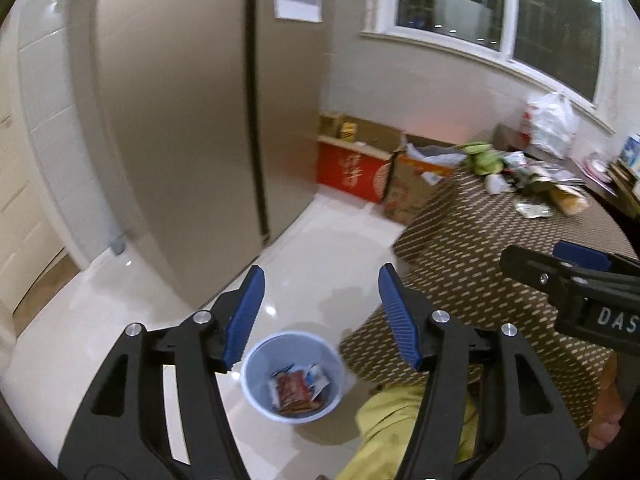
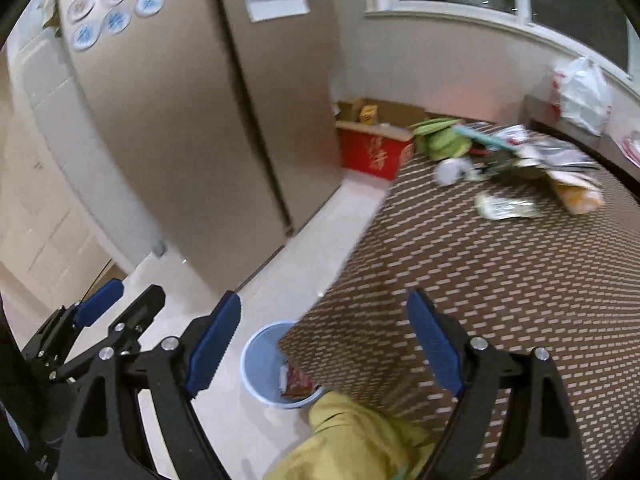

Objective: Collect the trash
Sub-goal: 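Move both tools back toward the remaining papers on the table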

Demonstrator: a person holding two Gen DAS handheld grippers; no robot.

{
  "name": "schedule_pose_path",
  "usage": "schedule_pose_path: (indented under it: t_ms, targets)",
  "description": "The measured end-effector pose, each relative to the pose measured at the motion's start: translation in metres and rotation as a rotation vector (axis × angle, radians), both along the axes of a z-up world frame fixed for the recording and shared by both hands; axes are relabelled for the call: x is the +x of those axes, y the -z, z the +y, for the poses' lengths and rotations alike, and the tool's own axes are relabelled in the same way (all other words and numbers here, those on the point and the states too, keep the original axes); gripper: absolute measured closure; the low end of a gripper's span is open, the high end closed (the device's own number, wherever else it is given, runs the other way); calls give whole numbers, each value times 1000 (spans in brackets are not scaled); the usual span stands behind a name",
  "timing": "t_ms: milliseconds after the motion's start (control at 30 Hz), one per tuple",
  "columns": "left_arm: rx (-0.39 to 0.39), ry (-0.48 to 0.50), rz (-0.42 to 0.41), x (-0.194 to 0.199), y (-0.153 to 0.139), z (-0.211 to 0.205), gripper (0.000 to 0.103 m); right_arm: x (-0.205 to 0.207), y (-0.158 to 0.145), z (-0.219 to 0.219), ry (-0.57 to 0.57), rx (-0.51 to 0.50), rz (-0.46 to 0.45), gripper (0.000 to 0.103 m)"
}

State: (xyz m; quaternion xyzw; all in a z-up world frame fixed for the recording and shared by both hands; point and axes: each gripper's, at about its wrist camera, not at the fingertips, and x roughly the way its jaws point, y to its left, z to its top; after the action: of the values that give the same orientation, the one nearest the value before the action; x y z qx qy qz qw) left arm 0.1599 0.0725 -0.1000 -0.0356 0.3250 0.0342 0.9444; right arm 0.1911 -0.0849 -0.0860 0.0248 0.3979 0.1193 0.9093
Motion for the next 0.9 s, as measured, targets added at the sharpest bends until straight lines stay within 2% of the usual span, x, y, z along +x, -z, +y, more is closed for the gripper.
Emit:
schedule_pose_path:
  t_ms: [267,367,567,733,900]
  targets:
    - [-5,148,-39,28,-17,-57,34,30,5,-76,178,-29,33,17]
    - [-5,206,-41,45,-19,-81,29,49,11,-98,197,-31,58,15]
    - [-28,280,7,82,-9,-112,28,93,23,-113,205,-80,109,15]
    - [-28,295,33,103,2,-126,26,134,42,-118,209,-117,175,15]
    - [-30,299,65,123,12,-131,26,160,60,-119,208,-149,198,15]
